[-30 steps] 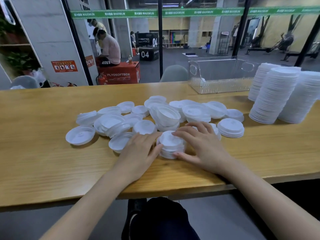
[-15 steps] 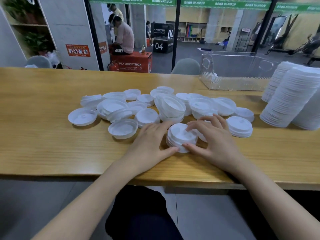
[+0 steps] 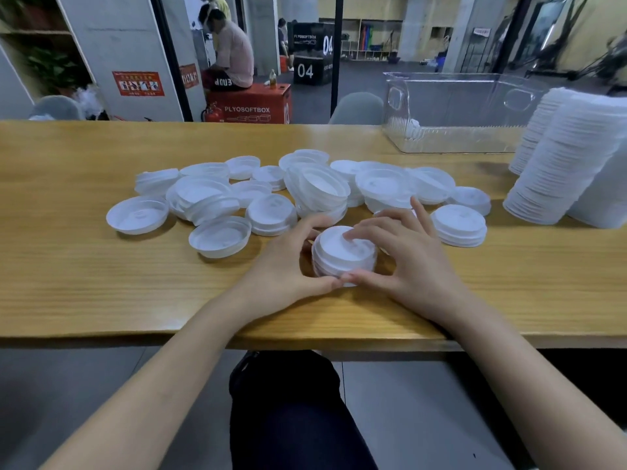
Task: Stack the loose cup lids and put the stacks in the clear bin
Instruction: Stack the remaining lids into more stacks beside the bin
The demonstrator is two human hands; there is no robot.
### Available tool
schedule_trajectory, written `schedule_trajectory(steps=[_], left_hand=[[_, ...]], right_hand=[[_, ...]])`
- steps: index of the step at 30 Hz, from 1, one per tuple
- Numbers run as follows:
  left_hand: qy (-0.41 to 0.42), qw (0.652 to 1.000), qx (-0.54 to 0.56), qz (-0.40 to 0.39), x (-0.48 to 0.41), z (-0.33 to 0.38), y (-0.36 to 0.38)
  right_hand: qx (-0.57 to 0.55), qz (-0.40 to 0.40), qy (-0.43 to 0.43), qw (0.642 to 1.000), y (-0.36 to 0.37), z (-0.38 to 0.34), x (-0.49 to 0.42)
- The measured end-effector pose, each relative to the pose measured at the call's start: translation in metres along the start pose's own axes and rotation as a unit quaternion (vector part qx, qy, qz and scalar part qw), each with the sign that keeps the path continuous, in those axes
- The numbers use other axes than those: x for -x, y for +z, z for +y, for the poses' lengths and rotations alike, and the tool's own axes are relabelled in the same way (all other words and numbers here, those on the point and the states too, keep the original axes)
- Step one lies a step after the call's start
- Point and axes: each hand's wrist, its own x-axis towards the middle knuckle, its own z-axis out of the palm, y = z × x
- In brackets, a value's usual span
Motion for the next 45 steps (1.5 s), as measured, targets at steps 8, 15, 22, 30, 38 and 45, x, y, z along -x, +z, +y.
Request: schedule_trajectory(steps=[8, 15, 22, 30, 38, 45], left_hand=[[-0.032, 0.999, -0.004, -0.013, 0.018, -0.014, -0.033], [-0.024, 1.000, 0.001, -0.002, 0.025, -0.017, -0.034], [-0.023, 1.000, -0.020, -0.009, 0.024, -0.019, -0.032], [-0.016, 1.000, -0.011, 0.004, 0.027, -0.014, -0.033], [-0.024, 0.999, -0.027, 0.001, 0.017, -0.009, -0.027], [-0.003, 1.000, -0.001, 0.015, 0.012, -0.009, -0.019]], right_hand=[[-0.184, -0.092, 0.008, 0.979, -0.005, -0.008, -0.015], [-0.243, -0.138, 0.052, 0.959, 0.007, -0.017, -0.022], [-0.236, -0.136, 0.045, 0.961, 0.008, -0.016, -0.020], [-0.177, -0.132, 0.014, 0.975, 0.011, -0.018, -0.017], [-0.079, 0.008, 0.042, 0.996, -0.018, 0.010, -0.011], [-0.012, 0.039, 0.165, 0.985, -0.020, 0.033, 0.007]])
